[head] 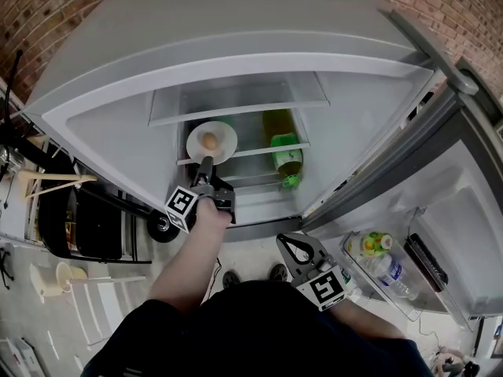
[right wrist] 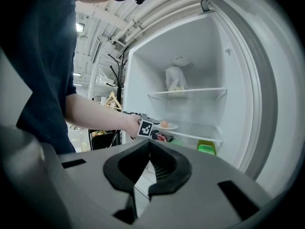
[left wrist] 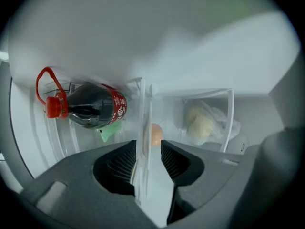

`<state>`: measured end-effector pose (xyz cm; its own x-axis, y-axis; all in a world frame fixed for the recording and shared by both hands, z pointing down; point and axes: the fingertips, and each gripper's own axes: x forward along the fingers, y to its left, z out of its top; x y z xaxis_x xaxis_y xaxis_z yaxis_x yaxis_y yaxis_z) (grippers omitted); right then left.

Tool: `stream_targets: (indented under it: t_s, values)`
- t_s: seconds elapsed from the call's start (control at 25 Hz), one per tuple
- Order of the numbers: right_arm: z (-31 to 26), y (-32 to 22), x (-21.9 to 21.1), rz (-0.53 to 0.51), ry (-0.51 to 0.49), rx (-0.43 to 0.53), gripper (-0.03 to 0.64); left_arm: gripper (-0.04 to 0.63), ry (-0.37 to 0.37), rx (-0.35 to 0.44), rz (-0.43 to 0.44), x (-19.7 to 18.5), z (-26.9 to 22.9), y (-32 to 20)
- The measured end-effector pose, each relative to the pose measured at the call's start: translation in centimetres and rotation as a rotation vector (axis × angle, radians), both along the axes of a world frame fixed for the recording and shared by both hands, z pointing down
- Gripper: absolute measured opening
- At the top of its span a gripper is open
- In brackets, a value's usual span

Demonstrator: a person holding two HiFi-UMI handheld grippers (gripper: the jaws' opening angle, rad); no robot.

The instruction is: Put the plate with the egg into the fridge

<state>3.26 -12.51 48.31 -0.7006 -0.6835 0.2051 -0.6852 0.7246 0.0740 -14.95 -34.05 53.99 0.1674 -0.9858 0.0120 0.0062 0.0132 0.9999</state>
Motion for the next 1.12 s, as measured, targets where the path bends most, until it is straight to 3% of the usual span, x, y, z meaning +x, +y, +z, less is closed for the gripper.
stream_targets:
  t_s: [0.32, 0.64, 1.0, 1.12]
  values:
    - [-0.5, 0.2, -0.4, 0.002, -0.026, 0.005, 0.011, 0.149, -0.037, 0.0, 0.068, 1.6, -0.2, 2.2]
    - [-0.9, -0.2, -1.0, -0.004, -0.043, 0.018, 0.011, 0.149, -0.133, 0.048, 0.178, 3.0, -3.0, 5.4]
    - [-1.0, -0.2, -2.4, -0.046, -0.071, 0.0, 0.011, 0.147, -0.382, 0.11, 0.363, 4.3, -4.0, 10.4]
    - [-1.0, -0.2, -2.8, -0.056, -0.067, -0.001, 0.011, 0.107, -0.469, 0.154, 0.405, 4.3, -4.7, 12.1]
